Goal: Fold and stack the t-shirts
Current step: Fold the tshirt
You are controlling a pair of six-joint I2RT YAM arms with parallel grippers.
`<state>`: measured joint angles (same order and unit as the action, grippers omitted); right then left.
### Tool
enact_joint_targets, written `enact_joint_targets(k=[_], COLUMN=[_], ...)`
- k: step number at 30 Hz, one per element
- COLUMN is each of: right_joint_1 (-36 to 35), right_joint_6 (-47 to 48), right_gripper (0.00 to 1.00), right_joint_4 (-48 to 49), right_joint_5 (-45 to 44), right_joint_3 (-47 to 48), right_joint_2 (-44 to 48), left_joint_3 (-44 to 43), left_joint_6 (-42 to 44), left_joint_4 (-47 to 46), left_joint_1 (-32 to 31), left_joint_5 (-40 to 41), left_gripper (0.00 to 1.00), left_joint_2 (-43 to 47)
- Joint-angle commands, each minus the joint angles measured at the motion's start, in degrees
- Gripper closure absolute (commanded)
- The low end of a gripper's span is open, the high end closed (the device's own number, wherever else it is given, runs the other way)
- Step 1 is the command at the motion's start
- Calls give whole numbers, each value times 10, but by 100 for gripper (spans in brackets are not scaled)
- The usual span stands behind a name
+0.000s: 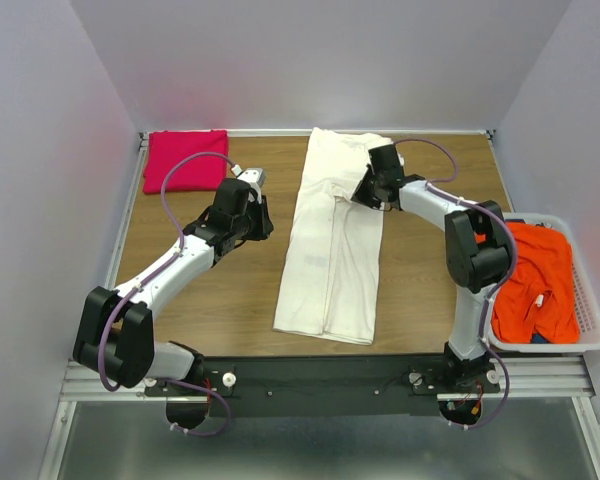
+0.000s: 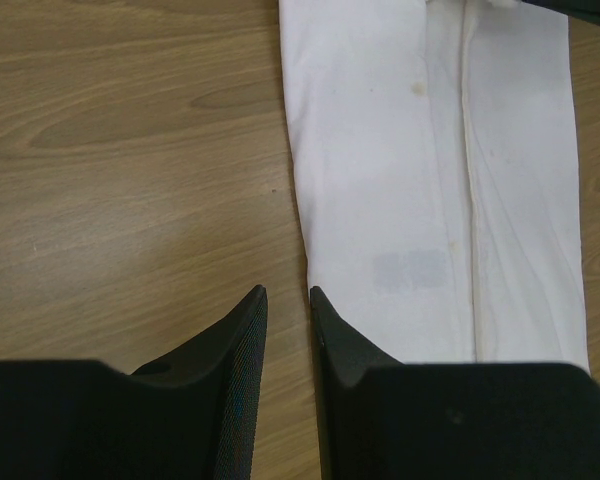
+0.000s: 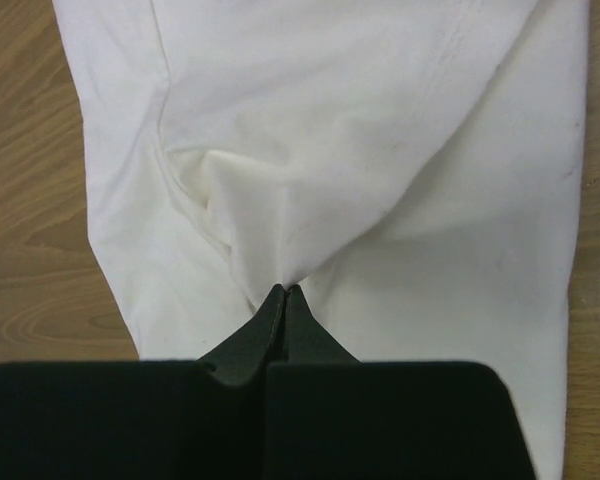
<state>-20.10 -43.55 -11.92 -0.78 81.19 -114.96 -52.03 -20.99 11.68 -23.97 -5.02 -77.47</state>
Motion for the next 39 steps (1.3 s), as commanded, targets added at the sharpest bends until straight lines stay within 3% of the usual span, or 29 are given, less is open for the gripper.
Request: enact_joint_targets(k=[1, 34, 38, 39], right_joint_1=[-8, -19, -19, -18], right_joint_6=[-7, -26, -10, -1], right_gripper=[100, 99, 72, 59], right_joint_4=[6, 23, 23, 23], right_joint_5=[5, 51, 39, 30], right_joint_3=[-15, -12, -30, -41], right_joint_2=[19, -28, 2, 12], left_joint_3=[4, 73, 85, 88], left_joint_6=[4, -69, -83, -84], left_joint_4=[-9, -71, -86, -87], left_joint_1=[4, -3, -19, -23], left_joint_5=[-11, -68, -65, -59], left_gripper=[68, 68, 68, 68], left_joint_2=[6, -2, -8, -8])
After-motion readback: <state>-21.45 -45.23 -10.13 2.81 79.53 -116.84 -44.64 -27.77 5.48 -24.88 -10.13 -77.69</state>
